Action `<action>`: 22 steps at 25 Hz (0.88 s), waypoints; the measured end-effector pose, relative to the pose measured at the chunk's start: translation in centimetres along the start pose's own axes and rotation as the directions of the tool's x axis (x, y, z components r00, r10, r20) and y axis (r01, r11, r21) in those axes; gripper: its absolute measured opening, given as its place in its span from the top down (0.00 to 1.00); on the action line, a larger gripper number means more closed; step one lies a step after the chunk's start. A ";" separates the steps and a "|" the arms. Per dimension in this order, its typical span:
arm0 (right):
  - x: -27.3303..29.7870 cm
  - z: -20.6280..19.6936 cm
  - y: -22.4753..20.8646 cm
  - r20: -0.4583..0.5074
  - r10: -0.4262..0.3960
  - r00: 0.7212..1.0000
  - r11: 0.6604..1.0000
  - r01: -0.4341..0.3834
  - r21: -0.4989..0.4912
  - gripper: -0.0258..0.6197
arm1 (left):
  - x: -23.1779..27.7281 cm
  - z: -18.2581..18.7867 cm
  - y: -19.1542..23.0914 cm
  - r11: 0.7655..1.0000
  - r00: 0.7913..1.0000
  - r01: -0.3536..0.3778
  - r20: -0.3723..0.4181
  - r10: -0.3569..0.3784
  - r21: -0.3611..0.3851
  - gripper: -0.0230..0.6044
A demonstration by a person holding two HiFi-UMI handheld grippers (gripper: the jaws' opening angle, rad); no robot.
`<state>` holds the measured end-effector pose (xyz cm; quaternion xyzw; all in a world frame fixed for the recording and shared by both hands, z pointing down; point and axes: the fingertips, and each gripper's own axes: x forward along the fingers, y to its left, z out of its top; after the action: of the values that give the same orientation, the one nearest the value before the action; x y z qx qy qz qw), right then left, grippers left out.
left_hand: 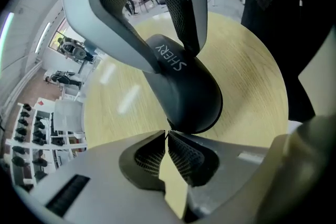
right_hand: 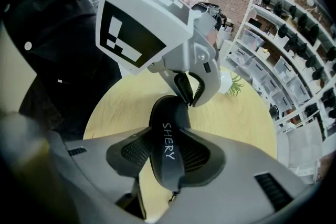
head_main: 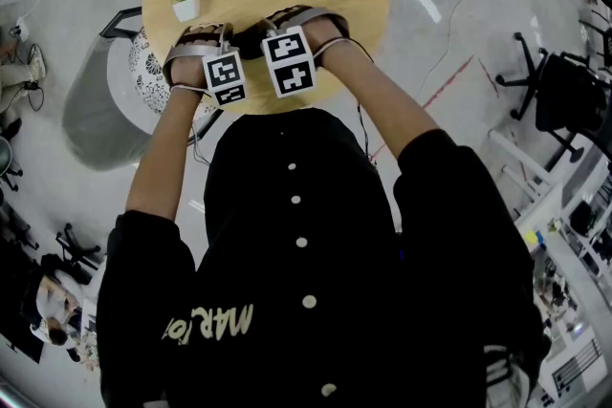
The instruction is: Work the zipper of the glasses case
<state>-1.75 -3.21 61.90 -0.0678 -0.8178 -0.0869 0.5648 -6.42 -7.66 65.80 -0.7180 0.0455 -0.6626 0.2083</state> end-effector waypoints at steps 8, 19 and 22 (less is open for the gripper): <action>0.0 0.1 -0.1 0.006 0.004 1.000 1.000 -0.004 0.013 0.71 | 0.0 0.1 0.2 0.998 1.000 -0.001 0.006 0.001 0.068 0.93; -0.6 0.1 0.0 0.047 -0.030 0.998 0.993 0.024 0.112 0.70 | -2.0 -1.4 -0.5 0.994 1.000 -0.019 0.007 0.020 -0.104 0.80; -0.8 -0.1 -0.1 0.049 -0.041 0.998 0.986 0.032 0.165 0.70 | -3.1 -1.7 0.0 0.981 0.997 -0.074 0.015 0.078 -0.181 0.94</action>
<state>-1.43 -3.28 61.20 -0.0083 -0.8379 -0.0278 0.5450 -8.44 -7.01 62.99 -0.7391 0.1305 -0.6391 0.1681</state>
